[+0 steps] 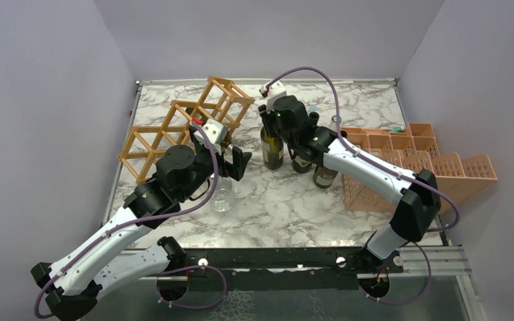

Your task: Put the wine bottle on the wine rack

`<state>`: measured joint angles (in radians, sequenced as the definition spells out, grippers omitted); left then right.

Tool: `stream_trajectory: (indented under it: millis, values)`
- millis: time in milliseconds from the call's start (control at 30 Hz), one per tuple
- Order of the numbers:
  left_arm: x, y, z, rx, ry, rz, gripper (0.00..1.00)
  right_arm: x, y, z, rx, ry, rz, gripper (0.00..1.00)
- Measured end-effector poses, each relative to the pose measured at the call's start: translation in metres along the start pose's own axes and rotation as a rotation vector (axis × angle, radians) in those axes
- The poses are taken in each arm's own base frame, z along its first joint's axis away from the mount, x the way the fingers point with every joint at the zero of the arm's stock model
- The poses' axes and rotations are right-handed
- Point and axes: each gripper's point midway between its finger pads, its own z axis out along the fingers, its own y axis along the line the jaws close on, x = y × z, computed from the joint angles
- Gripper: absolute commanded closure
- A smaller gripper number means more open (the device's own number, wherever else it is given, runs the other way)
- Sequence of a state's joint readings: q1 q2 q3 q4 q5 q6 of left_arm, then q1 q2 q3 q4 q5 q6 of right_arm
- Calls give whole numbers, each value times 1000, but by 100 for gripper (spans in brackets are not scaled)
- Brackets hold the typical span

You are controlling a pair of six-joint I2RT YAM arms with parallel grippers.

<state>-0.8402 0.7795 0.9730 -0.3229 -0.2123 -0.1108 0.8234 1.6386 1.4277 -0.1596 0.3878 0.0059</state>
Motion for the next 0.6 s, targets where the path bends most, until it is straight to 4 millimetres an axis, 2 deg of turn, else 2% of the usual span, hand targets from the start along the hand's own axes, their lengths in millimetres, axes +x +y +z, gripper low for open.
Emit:
stream_trajectory:
  millis: [167, 433, 600]
  values:
    - [15, -13, 21, 56, 3, -6, 1, -3, -7, -44, -63, 7, 1, 99]
    - [44, -48, 51, 224, 18, -29, 1, -41, -23, -138, -174, -106, 96, 99]
    - [47, -68, 58, 331, -16, -68, 1, -51, -29, -181, -230, -151, 140, 99]
